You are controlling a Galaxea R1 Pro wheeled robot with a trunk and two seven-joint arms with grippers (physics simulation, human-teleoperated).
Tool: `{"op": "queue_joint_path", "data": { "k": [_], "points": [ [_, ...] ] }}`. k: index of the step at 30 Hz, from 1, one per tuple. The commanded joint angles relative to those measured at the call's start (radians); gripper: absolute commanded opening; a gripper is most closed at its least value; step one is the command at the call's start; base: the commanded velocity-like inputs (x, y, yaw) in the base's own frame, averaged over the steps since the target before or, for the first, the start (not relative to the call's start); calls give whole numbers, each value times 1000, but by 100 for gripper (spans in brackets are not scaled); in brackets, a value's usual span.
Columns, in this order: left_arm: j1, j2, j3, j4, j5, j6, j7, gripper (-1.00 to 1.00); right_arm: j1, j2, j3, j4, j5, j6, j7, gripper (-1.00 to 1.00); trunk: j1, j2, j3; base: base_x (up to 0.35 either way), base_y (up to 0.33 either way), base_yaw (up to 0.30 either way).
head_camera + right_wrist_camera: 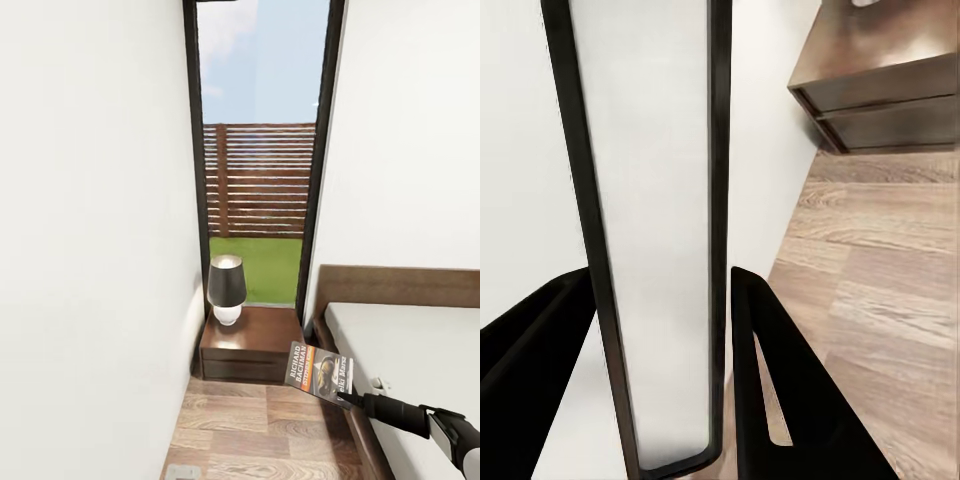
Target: In the bedroom, move the book from the bed onto either nightstand, and place the two sandals side by side next to the bed.
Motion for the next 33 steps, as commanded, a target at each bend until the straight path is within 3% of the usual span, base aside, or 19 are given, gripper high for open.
{"op": "queue_joint_path", "data": {
  "k": [1, 33],
  "points": [
    [-1, 0, -7, 2, 10, -4, -2, 100, 0, 0, -10, 0, 2, 11, 4, -100, 1, -1, 0, 347, -54, 0],
    [-1, 0, -8, 2, 10, -4, -2, 100, 0, 0, -10, 0, 2, 11, 4, -100, 1, -1, 0, 339, -120, 0]
  ]
}}
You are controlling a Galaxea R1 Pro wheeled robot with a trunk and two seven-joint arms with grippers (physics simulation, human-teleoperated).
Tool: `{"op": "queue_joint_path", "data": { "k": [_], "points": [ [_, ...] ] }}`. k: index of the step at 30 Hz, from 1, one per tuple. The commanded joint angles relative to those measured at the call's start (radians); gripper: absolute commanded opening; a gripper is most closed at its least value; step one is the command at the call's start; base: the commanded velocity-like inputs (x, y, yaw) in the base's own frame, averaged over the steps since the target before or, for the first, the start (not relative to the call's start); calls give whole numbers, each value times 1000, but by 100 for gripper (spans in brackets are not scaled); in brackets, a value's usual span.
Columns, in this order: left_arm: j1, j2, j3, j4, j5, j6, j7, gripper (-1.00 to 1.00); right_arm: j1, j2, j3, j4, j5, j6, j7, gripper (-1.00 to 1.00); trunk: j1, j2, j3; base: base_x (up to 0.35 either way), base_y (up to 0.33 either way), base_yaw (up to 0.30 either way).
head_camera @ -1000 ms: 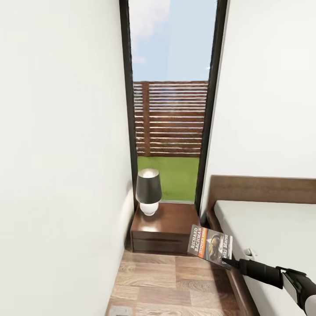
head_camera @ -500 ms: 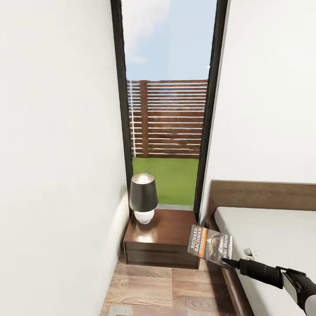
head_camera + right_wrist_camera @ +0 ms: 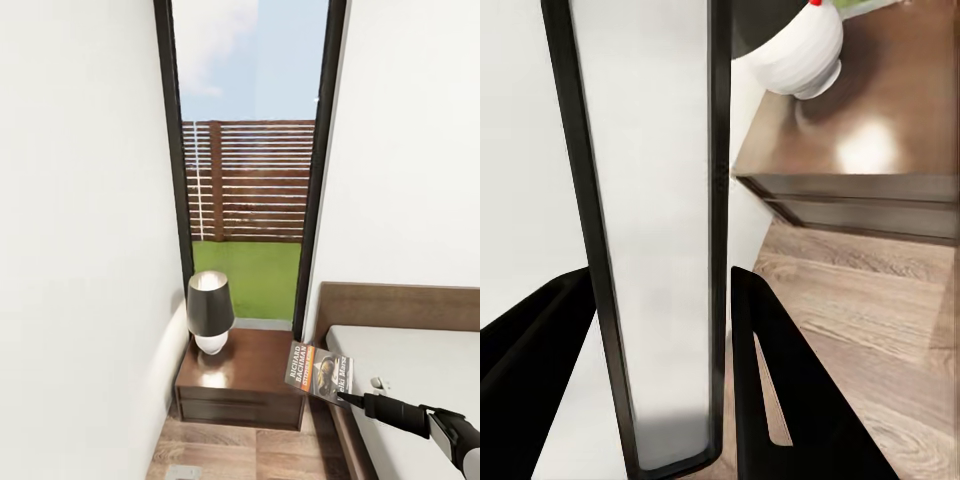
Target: In the bedroom, move the book from the bed onto either nightstand, and place the two sandals side by side next to the bed.
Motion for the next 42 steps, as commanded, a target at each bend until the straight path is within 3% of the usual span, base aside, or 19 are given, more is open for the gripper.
{"op": "queue_joint_path", "data": {
  "k": [1, 37, 42],
  "points": [
    [-1, 0, -7, 2, 11, -4, -2, 100, 0, 0, -10, 0, 2, 11, 4, -100, 1, -1, 0, 342, -95, 0],
    [-1, 0, -7, 2, 11, -6, -2, 100, 2, -1, -11, 0, 3, 9, 4, -100, 1, -1, 0, 337, -92, 0],
    [-1, 0, -7, 2, 11, -6, -2, 100, 9, -1, -10, 1, 2, -49, 4, -100, 1, -1, 0, 302, -38, 0]
  ]
}}
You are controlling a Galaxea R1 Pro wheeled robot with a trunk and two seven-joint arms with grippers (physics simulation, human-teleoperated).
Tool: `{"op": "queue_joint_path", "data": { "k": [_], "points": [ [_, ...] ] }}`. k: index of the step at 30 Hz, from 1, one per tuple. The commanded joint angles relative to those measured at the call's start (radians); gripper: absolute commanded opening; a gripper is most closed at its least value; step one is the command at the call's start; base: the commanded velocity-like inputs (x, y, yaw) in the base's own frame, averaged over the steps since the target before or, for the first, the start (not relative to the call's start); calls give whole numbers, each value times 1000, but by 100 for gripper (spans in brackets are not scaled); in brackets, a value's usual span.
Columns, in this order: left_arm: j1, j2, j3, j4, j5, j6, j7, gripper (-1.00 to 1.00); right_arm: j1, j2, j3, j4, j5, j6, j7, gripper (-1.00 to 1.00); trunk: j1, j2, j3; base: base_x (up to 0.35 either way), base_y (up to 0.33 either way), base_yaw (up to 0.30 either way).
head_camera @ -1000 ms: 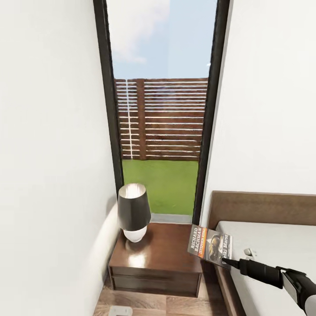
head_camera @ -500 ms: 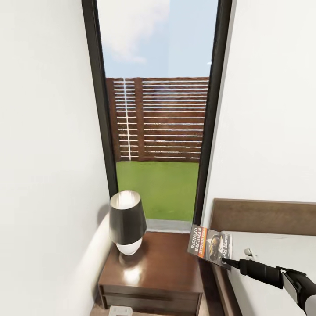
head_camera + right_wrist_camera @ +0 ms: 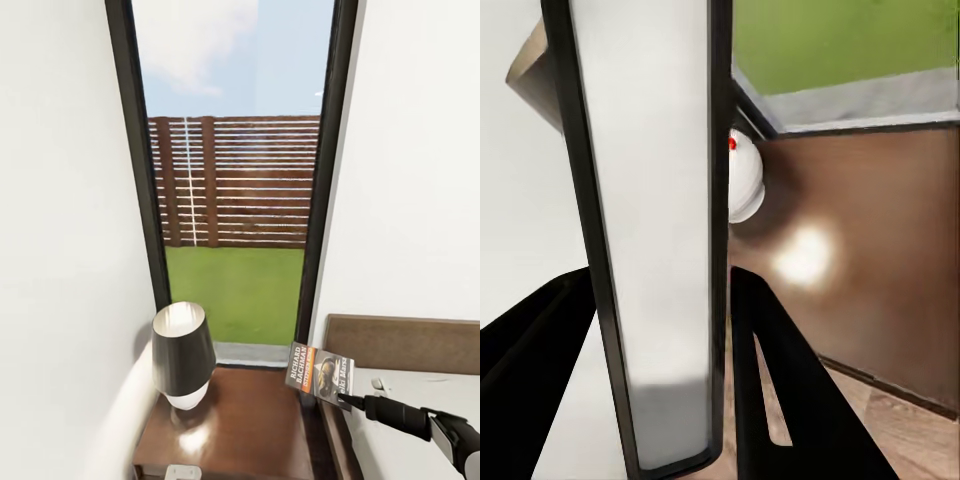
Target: In the bedroom, move the book from the bed onto either nightstand, and place the two sandals side by side next to the bed.
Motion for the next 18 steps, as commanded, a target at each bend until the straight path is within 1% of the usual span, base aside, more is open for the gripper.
{"op": "queue_joint_path", "data": {
  "k": [1, 5, 9, 13, 18],
  "points": [
    [-1, 0, -7, 2, 10, -4, -1, 100, 0, 0, -9, 0, 2, 1, 4, -100, 1, -1, 0, 284, -15, 0],
    [-1, 0, -7, 2, 11, -5, -2, 100, 1, 1, -9, 0, 1, -18, 4, -100, 1, -1, 0, 224, -9, 0],
    [-1, 0, -7, 2, 11, -5, -1, 100, 2, 1, -10, 0, 1, -32, 4, -100, 1, -1, 0, 143, -4, 0],
    [-1, 0, -7, 2, 11, -5, -1, 100, 2, 0, -10, 0, 1, -37, 4, -100, 1, -1, 0, 101, -2, 0],
    [-1, 0, -7, 2, 11, -5, -2, 100, 2, 0, -10, 0, -1, -40, 5, -100, 1, -1, 0, 44, -1, 0]
  ]
}}
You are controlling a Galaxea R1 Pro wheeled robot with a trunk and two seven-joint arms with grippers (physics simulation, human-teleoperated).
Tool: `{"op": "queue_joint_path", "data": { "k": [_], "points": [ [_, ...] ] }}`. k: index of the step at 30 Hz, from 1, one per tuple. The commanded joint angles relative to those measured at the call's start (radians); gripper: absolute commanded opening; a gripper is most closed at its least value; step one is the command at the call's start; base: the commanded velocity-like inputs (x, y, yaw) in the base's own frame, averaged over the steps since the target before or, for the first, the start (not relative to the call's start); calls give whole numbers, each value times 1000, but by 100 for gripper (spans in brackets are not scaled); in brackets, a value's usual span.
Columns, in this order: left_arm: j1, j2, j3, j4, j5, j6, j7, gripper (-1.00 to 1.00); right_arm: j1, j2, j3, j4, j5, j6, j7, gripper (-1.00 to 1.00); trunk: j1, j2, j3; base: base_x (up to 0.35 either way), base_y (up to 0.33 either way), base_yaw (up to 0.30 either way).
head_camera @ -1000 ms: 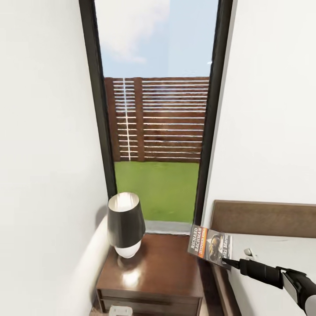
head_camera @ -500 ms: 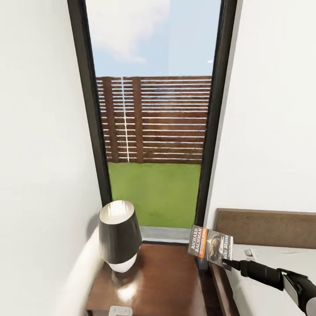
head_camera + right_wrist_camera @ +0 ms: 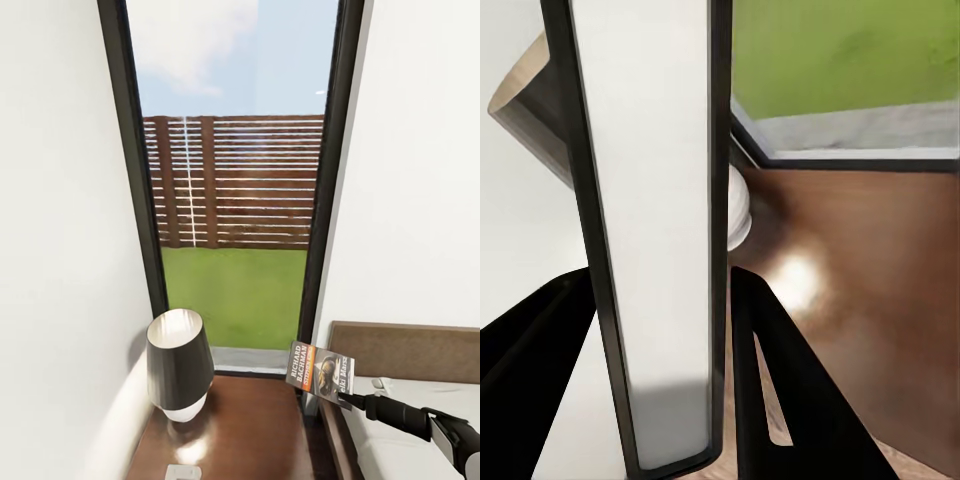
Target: In the bedroom, move the book from the bed onto either nightstand, and place the two sandals side by side next to the bed.
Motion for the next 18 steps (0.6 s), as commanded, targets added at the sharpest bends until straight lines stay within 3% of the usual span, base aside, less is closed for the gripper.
{"op": "queue_joint_path", "data": {
  "k": [1, 11, 18],
  "points": [
    [-1, 0, -7, 2, 10, -4, -2, 100, 0, 0, -7, 0, 3, 10, 5, -100, 0, -1, 0, 21, 0, 0],
    [-1, 0, -7, 2, 10, -4, -2, 100, 0, 0, -7, 0, 1, 9, 5, -100, 0, -1, 0, 21, 0, 0],
    [-1, 0, -7, 2, 10, -4, -2, 100, 1, 0, -7, 0, 1, 9, 5, -100, 0, -1, 0, 178, 20, 0]
  ]
}}
